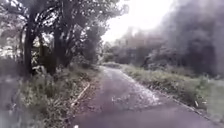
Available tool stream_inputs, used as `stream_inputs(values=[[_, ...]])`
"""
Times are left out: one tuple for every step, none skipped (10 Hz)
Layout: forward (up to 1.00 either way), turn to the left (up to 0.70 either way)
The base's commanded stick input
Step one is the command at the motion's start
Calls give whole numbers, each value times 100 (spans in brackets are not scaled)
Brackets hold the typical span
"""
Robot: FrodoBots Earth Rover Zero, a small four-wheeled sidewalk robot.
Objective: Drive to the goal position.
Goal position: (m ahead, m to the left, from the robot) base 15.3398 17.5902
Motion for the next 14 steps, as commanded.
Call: stream_inputs(values=[[70, 0], [70, 0], [70, 0], [70, 0], [70, 0], [70, 0], [70, 0], [70, 0], [70, 0], [70, 0], [70, 0], [70, 0], [70, 0], [70, 0]])
